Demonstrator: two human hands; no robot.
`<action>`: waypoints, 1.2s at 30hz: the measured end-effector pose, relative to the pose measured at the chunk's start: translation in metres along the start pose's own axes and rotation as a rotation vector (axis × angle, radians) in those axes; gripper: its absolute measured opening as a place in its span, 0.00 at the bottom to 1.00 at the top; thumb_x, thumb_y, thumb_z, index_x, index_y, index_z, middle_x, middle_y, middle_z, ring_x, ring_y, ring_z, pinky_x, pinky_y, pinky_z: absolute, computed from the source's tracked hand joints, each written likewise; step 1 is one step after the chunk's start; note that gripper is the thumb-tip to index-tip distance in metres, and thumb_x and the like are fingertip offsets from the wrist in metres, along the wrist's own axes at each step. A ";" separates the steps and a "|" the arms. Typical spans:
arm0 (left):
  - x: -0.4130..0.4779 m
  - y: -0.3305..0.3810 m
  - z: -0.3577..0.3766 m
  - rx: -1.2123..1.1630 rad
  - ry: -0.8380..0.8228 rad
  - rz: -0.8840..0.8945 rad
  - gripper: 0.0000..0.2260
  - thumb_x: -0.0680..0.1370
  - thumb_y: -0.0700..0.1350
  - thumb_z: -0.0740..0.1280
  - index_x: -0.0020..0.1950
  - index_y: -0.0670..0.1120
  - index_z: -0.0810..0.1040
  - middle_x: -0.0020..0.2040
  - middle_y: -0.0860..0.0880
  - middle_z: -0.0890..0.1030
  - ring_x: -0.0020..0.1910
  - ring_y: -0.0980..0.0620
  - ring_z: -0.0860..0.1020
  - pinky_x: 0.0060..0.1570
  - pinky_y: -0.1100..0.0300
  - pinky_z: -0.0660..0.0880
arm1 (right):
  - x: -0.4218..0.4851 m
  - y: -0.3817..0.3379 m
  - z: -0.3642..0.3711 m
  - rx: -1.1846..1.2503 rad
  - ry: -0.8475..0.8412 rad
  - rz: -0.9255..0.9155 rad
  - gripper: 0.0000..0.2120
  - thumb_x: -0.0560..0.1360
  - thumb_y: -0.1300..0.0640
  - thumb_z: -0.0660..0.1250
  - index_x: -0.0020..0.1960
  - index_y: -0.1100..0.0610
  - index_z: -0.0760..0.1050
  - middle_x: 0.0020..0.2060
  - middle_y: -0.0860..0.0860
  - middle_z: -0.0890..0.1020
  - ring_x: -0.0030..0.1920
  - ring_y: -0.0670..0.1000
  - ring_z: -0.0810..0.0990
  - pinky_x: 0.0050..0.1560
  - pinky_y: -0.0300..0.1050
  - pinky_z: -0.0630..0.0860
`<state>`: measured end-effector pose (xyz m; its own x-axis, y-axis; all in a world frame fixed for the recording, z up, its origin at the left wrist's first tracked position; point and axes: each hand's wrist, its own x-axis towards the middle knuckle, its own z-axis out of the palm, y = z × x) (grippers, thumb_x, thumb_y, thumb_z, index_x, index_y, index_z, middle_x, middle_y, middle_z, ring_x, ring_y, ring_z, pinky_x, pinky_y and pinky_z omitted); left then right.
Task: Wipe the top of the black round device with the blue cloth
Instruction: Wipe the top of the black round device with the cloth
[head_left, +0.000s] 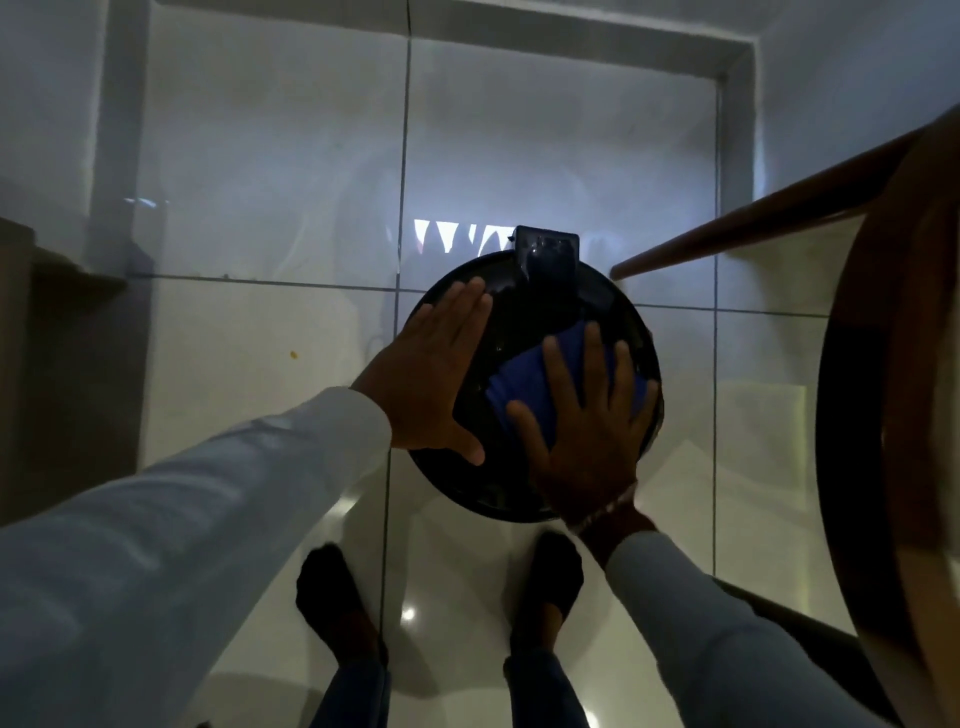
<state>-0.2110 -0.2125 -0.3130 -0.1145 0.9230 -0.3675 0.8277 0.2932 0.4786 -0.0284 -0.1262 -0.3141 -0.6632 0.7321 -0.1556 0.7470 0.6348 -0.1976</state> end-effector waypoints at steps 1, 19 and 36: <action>0.000 0.000 -0.001 -0.004 -0.005 0.002 0.63 0.58 0.70 0.71 0.75 0.46 0.34 0.78 0.46 0.36 0.75 0.50 0.33 0.73 0.53 0.38 | -0.006 0.006 -0.001 0.009 -0.014 -0.006 0.33 0.74 0.34 0.52 0.75 0.47 0.58 0.77 0.55 0.56 0.76 0.62 0.52 0.72 0.68 0.48; 0.001 -0.009 0.008 -0.091 0.009 0.005 0.62 0.56 0.76 0.66 0.76 0.49 0.35 0.78 0.50 0.36 0.75 0.55 0.31 0.73 0.55 0.37 | 0.037 -0.025 0.010 0.062 0.104 0.290 0.33 0.76 0.36 0.52 0.77 0.49 0.52 0.78 0.54 0.54 0.77 0.62 0.48 0.72 0.71 0.47; 0.000 -0.007 0.006 -0.066 0.041 0.034 0.63 0.57 0.74 0.69 0.76 0.44 0.38 0.79 0.46 0.39 0.77 0.50 0.36 0.75 0.53 0.41 | 0.001 -0.019 0.020 -0.072 0.011 -0.229 0.30 0.77 0.37 0.50 0.76 0.48 0.56 0.77 0.52 0.56 0.77 0.59 0.50 0.73 0.69 0.46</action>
<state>-0.2136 -0.2163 -0.3214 -0.1108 0.9417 -0.3176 0.7938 0.2761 0.5419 -0.0437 -0.1427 -0.3304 -0.8155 0.5693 -0.1039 0.5787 0.8003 -0.1568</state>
